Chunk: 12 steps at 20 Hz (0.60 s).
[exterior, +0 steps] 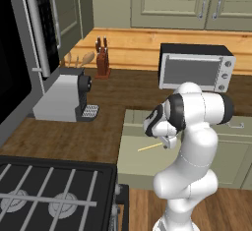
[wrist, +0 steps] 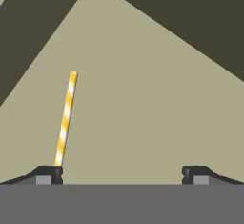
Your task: Take a straw from the drawer in front and place it inside the glass cup on the dining counter.
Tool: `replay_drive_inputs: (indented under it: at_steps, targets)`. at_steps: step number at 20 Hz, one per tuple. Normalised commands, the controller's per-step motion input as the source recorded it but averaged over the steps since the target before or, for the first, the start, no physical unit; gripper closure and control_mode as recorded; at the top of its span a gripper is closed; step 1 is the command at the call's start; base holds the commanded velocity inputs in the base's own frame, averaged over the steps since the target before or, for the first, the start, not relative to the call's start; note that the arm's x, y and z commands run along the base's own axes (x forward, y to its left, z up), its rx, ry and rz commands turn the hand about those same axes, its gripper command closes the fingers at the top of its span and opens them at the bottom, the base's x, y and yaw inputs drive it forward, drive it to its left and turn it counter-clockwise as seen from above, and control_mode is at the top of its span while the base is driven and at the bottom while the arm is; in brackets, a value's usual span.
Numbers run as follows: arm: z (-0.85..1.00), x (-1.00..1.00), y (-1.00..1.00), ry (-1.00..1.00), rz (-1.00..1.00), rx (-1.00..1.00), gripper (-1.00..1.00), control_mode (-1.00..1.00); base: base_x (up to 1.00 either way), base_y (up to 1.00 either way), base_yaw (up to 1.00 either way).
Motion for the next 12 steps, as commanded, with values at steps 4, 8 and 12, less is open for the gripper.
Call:
replay_drive_inputs:
  at_steps: [4,8,12]
  targets:
    - [-0.39,0.28,0.0,0.0,-0.02,0.0,-1.0,-1.0,0.0,0.0,0.0]
    - [-0.36,0.47,-0.01,0.0,0.0,0.0,-1.0,-1.0,0.0,0.0,0.0]
    - [-0.26,0.64,-0.03,0.0,0.0,0.0,-1.0,-1.0,0.0,0.0,0.0]
